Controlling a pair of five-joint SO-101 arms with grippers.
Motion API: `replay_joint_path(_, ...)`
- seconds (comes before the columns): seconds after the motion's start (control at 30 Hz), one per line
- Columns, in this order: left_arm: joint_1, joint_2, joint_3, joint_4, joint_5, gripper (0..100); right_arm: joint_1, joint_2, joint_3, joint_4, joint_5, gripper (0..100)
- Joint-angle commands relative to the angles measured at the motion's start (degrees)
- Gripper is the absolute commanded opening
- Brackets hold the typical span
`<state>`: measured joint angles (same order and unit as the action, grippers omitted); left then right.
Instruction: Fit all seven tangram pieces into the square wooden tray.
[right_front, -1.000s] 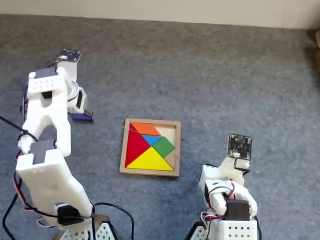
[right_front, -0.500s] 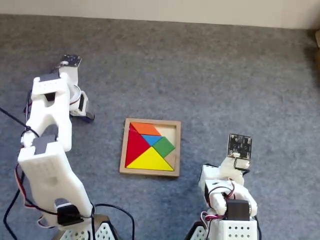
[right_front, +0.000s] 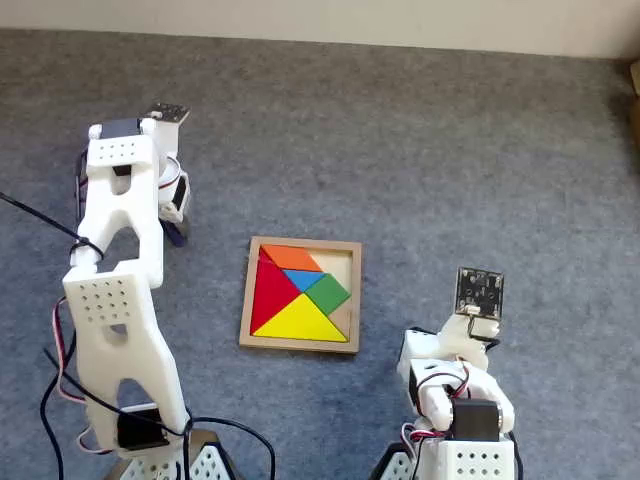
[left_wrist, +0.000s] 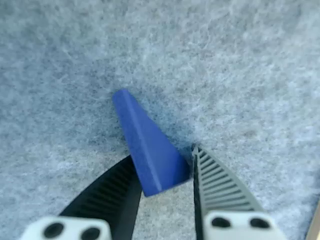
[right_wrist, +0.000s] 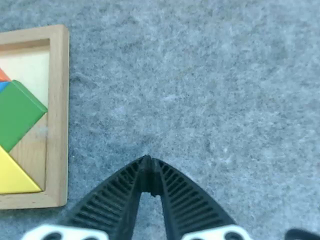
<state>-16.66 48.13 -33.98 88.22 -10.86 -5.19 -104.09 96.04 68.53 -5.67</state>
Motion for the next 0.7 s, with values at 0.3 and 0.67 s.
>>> replay_joint_path(0.3,4.3,-0.1,-6.5,3.1,0.3,1,0.7,-0.6,7.1,-1.1,0.4,0.6)
replay_joint_path(0.67,10.0,-0.2,-11.9,12.1,0.6,1,0.7,-0.6,7.1,-1.1,0.4,0.6)
